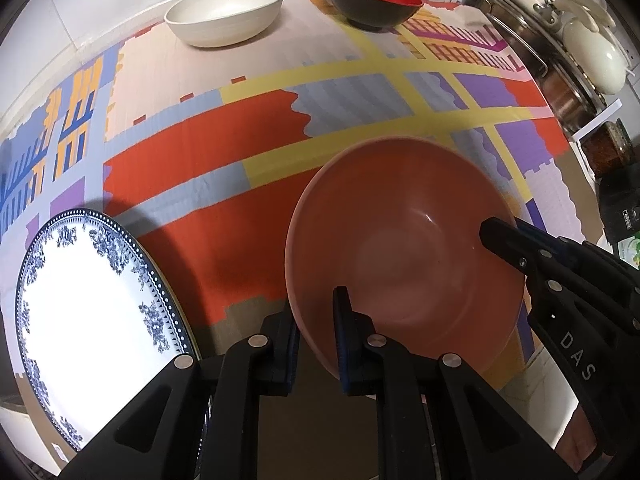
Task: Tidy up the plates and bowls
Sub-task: 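Carry the pink bowl with both grippers toward the stacked plates, then set the pink bowl down beside the plates and open both grippers, then move both grippers toward the white bowl beside the red bowl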
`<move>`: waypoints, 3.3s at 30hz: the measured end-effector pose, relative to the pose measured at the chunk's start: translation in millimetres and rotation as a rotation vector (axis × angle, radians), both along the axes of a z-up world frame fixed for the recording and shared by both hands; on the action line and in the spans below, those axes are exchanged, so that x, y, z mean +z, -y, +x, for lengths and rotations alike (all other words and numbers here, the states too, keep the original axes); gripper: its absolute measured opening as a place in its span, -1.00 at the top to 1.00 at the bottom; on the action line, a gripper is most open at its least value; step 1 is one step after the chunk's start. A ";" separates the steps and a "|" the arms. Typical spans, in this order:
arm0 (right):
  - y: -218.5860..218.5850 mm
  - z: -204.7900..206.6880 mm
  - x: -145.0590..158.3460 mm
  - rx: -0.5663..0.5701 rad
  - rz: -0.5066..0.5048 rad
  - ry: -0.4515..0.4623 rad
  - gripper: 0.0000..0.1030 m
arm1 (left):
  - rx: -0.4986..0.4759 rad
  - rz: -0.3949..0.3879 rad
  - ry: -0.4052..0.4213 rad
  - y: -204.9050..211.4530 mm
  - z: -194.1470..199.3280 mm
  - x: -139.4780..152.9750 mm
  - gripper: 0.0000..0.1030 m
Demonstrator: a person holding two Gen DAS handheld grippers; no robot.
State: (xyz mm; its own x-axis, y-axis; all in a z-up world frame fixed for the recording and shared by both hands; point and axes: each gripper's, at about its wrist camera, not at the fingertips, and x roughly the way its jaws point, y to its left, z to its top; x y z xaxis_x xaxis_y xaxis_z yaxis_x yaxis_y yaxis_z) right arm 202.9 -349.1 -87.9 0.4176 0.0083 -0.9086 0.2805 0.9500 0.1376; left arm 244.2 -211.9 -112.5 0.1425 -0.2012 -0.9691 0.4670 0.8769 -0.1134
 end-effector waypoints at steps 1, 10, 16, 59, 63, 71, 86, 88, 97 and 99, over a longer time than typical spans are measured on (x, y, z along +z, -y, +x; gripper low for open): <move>-0.1 0.2 -0.7 0.001 0.002 -0.001 0.80 | 0.001 0.002 -0.001 -0.3 0.0 -0.7 0.68; -1.5 -0.4 -5.2 0.006 0.002 -0.014 0.80 | -0.006 0.005 0.011 1.6 -2.0 -0.7 0.68; 0.2 -0.6 -6.7 0.017 0.007 -0.015 0.79 | 0.005 -0.004 0.011 -0.9 0.8 2.4 0.61; -23.2 65.0 86.5 0.063 -0.050 0.233 0.41 | 0.089 -0.049 0.389 -62.9 74.8 121.5 -0.21; -25.5 78.9 92.8 0.074 -0.051 0.246 0.41 | 0.094 -0.047 0.400 -65.4 86.6 124.9 -0.22; -28.3 102.3 99.3 0.087 -0.064 0.266 0.41 | 0.101 -0.045 0.399 -65.3 112.0 122.8 -0.22; -18.8 165.3 79.2 0.097 -0.021 0.242 0.41 | 0.091 -0.022 0.382 -55.5 172.7 97.3 -0.22; -17.7 175.6 75.2 0.099 -0.019 0.237 0.41 | 0.093 -0.016 0.376 -54.0 183.2 91.5 -0.22; -16.1 216.6 53.2 0.129 -0.037 0.212 0.41 | 0.084 0.024 0.339 -47.4 220.9 64.4 -0.22; -14.8 225.1 47.2 0.133 -0.033 0.197 0.41 | 0.079 0.022 0.322 -45.9 228.1 59.4 -0.22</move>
